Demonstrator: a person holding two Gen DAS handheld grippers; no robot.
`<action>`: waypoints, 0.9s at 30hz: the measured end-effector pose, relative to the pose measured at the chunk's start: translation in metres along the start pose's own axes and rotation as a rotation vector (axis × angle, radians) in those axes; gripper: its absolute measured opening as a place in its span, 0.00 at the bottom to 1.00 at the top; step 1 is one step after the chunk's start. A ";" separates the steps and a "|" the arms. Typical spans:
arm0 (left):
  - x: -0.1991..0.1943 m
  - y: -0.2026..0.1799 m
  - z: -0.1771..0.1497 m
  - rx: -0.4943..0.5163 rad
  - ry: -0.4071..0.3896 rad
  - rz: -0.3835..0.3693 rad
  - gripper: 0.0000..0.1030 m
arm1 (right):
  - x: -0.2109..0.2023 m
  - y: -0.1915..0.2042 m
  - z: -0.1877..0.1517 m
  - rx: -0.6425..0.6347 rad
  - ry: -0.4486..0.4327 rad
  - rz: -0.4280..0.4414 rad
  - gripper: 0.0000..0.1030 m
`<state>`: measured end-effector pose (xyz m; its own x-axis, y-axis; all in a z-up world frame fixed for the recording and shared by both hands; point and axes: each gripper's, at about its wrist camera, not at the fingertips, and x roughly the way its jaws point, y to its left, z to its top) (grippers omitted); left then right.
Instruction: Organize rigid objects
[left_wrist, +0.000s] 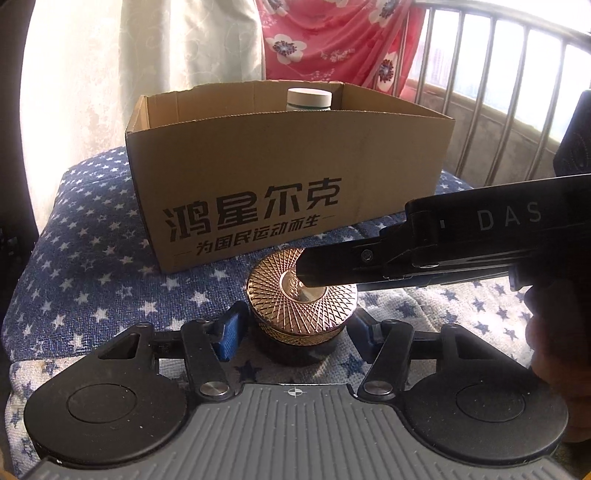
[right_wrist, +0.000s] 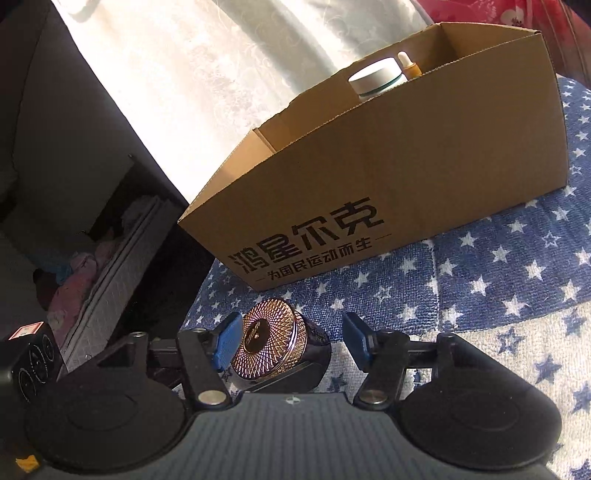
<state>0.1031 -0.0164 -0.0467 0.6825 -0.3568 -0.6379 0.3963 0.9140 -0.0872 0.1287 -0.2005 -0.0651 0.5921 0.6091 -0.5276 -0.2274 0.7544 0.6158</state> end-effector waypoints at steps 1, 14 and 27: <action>0.000 0.000 -0.001 -0.009 0.000 -0.001 0.56 | 0.001 -0.002 0.000 0.013 0.009 0.006 0.54; -0.004 -0.023 0.005 0.024 0.006 -0.034 0.55 | -0.017 -0.007 0.000 0.042 -0.009 0.037 0.35; 0.018 -0.036 0.008 0.069 0.054 -0.030 0.56 | -0.020 -0.025 -0.003 0.084 0.003 0.022 0.36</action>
<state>0.1062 -0.0576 -0.0494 0.6364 -0.3715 -0.6760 0.4586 0.8869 -0.0557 0.1202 -0.2306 -0.0712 0.5856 0.6260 -0.5150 -0.1745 0.7178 0.6741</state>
